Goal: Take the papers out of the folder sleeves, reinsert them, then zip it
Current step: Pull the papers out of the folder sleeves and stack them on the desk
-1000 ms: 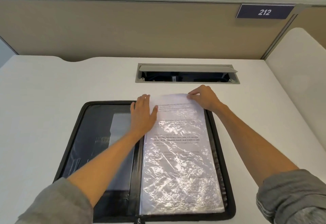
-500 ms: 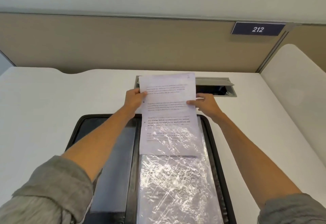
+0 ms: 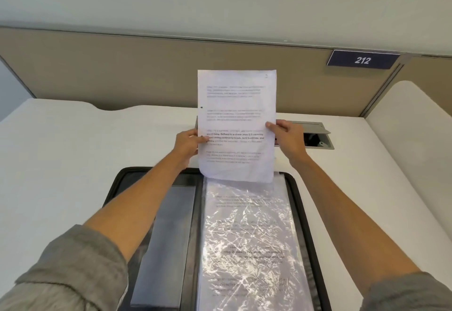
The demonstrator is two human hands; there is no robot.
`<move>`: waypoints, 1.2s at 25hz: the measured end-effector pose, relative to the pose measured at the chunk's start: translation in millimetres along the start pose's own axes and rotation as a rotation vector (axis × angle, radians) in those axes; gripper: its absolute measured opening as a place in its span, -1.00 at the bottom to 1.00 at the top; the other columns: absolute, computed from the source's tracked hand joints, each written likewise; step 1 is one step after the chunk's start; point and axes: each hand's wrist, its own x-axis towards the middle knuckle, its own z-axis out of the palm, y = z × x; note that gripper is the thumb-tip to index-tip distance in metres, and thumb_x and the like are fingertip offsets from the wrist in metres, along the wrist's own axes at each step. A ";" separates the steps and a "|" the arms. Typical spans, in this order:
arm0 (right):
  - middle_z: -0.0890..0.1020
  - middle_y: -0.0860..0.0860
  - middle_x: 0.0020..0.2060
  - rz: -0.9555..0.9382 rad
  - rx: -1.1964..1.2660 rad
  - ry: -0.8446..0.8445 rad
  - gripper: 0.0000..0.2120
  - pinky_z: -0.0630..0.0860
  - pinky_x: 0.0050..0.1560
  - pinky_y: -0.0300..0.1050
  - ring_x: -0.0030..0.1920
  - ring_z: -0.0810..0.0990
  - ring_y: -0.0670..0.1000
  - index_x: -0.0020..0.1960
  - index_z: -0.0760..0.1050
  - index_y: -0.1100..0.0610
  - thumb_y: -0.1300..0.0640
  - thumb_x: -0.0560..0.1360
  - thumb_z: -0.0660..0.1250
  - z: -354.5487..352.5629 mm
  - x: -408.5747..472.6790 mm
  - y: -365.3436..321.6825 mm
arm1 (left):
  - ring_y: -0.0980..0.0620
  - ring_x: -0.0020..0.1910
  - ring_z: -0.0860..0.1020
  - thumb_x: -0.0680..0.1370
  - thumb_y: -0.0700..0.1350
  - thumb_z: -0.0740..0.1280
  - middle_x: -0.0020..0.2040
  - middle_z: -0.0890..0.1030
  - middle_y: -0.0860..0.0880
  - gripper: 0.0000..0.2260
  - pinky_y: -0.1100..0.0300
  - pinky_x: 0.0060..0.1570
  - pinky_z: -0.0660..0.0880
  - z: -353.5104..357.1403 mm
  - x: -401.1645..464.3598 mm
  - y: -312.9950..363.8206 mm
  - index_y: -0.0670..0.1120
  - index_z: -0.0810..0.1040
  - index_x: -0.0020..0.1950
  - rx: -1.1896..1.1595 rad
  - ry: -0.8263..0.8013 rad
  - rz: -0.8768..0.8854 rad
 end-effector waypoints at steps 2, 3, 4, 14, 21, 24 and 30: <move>0.72 0.02 -0.11 -0.012 -0.079 -0.021 -0.83 0.60 -0.09 -0.12 -0.13 0.70 -0.04 0.09 0.65 0.21 0.22 0.51 0.40 17.1 -5.3 2.8 | -0.08 -0.09 0.63 0.49 -0.33 0.41 -0.02 0.65 -0.12 -0.88 0.14 -0.20 0.58 -14.5 6.0 11.5 -0.18 0.58 0.00 -0.038 0.051 0.047; 0.71 0.01 -0.14 -0.028 -0.114 -0.024 -0.84 0.61 -0.06 -0.09 -0.13 0.69 -0.03 0.08 0.64 0.19 0.25 0.50 0.40 27.7 -8.1 2.1 | -0.08 -0.09 0.63 0.49 -0.33 0.41 -0.02 0.65 -0.12 -0.87 0.13 -0.18 0.58 -23.3 8.6 16.2 -0.19 0.58 0.01 -0.044 0.064 0.063; 0.71 0.01 -0.16 -0.050 -0.133 -0.019 -0.83 0.61 -0.06 -0.08 -0.14 0.68 -0.03 0.07 0.63 0.18 0.27 0.49 0.40 39.9 -10.9 -0.5 | -0.09 -0.08 0.63 0.49 -0.32 0.41 -0.02 0.65 -0.13 -0.86 0.12 -0.16 0.58 -33.2 10.1 20.6 -0.19 0.58 0.03 -0.043 0.081 0.075; 0.67 0.02 -0.12 -0.166 -0.240 -0.175 -0.77 0.56 -0.10 -0.15 -0.19 0.62 -0.02 0.07 0.55 0.13 0.27 0.44 0.45 204.4 -53.5 -19.9 | -0.02 -0.17 0.62 0.50 -0.27 0.42 -0.02 0.65 -0.10 -0.89 0.12 -0.13 0.56 -196.1 -2.9 32.3 -0.17 0.59 0.01 0.091 0.327 0.124; 0.53 0.08 0.25 -0.068 -0.440 -0.482 -0.58 0.52 0.15 -0.12 0.06 0.56 0.01 0.33 0.49 0.15 0.20 0.48 0.43 343.6 -93.2 -3.3 | -0.04 -0.14 0.61 0.52 -0.28 0.35 0.03 0.64 -0.13 -0.83 0.12 -0.08 0.56 -339.8 -5.4 6.5 -0.16 0.60 0.09 0.176 0.524 0.112; 0.48 0.06 0.32 -0.085 -0.547 -0.586 -0.45 0.44 0.21 -0.12 0.16 0.52 0.02 0.45 0.36 0.15 0.13 0.51 0.41 395.2 -111.1 3.3 | -0.12 0.06 0.61 0.49 -0.23 0.37 0.13 0.64 -0.16 -0.75 0.00 0.16 0.54 -394.0 -0.1 -7.0 -0.14 0.60 0.17 0.249 0.586 0.071; 0.36 0.11 0.34 -0.261 -0.925 -0.779 -0.34 0.34 0.29 0.06 0.33 0.33 0.13 0.50 0.20 0.13 -0.08 0.52 0.35 460.6 -125.3 25.8 | -0.18 0.22 0.52 0.56 -0.18 0.33 0.23 0.55 -0.19 -0.66 0.00 0.19 0.44 -458.8 0.6 -22.5 -0.11 0.47 0.34 0.565 0.671 0.104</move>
